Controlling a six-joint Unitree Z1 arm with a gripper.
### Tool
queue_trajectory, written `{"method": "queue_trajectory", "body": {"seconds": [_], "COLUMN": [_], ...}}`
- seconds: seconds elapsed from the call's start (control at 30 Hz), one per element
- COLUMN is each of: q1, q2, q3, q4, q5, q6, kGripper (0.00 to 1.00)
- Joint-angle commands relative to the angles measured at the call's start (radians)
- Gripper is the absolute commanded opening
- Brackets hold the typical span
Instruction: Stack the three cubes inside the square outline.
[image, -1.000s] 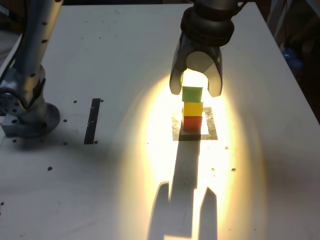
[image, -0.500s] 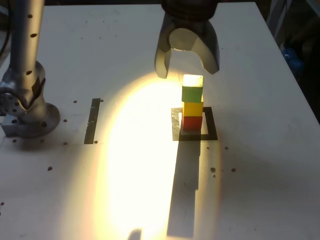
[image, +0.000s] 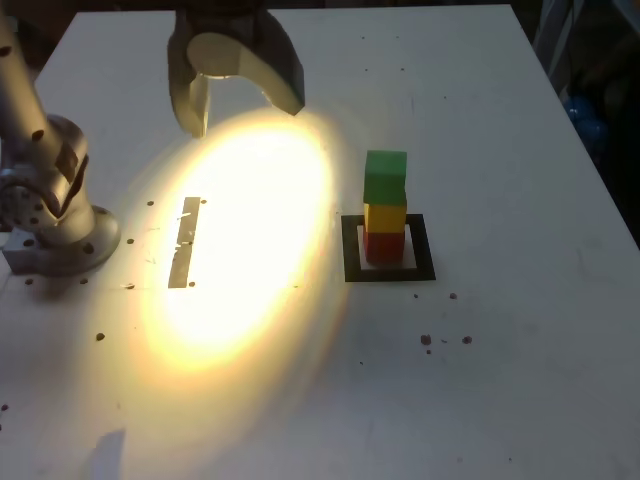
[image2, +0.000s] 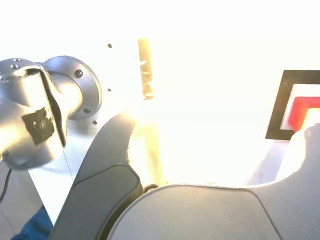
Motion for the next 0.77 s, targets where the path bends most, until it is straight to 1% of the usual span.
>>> {"method": "queue_trajectory", "body": {"seconds": [0.0,0.17,0.4,0.73], "q1": [0.001,-0.003,-0.038,-0.052], "q2": [-0.006,-0.049,-0.058,-0.076], "q3": [0.153,0.297,0.431,0.484], "q4": [-0.047,-0.145,-0.253,-0.289], "q5": [-0.01,-0.024,-0.033,-0.064], "q6": [0.007,0.017,0.004,0.017], "kGripper": [0.92,0.93,0.93,0.95]}}
